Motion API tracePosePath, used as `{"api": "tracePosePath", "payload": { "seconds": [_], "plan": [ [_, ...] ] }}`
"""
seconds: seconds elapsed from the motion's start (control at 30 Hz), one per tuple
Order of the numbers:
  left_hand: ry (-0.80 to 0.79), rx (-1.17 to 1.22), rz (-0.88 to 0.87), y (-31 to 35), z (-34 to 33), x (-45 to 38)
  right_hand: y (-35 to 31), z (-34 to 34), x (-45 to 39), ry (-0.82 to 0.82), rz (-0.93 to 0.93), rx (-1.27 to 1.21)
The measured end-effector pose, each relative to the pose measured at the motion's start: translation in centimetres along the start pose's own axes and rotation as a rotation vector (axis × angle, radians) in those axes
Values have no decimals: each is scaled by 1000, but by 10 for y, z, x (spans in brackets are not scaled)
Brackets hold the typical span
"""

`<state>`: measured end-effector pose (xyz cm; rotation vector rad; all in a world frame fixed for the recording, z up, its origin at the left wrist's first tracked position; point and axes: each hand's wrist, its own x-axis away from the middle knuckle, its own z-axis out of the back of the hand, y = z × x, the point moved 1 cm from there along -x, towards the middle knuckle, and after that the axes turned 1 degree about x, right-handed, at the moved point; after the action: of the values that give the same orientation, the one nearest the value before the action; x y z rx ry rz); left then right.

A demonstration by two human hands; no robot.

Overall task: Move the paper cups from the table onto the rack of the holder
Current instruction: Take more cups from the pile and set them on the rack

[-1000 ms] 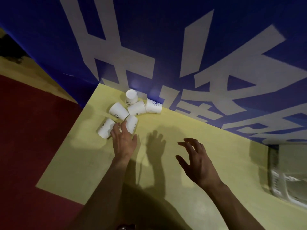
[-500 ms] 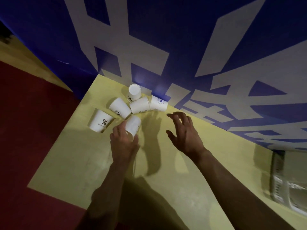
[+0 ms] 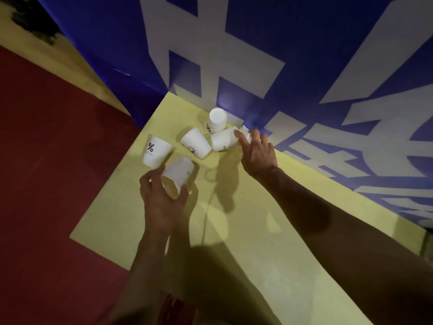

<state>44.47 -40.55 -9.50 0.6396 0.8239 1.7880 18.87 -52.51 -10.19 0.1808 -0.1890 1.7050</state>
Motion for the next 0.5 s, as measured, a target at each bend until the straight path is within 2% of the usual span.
{"api": "tracePosePath", "payload": {
  "seconds": [0.2, 0.4, 0.5],
  "plan": [
    [-38, -94, -103, -16, 18, -53, 7, -4, 0, 9, -24, 11],
    [-185, -85, 47, -23, 11, -87, 11, -5, 1, 26, 34, -7],
    [-183, -91, 14, -26, 7, -85, 9, -3, 0, 8, 23, -57]
  ]
}}
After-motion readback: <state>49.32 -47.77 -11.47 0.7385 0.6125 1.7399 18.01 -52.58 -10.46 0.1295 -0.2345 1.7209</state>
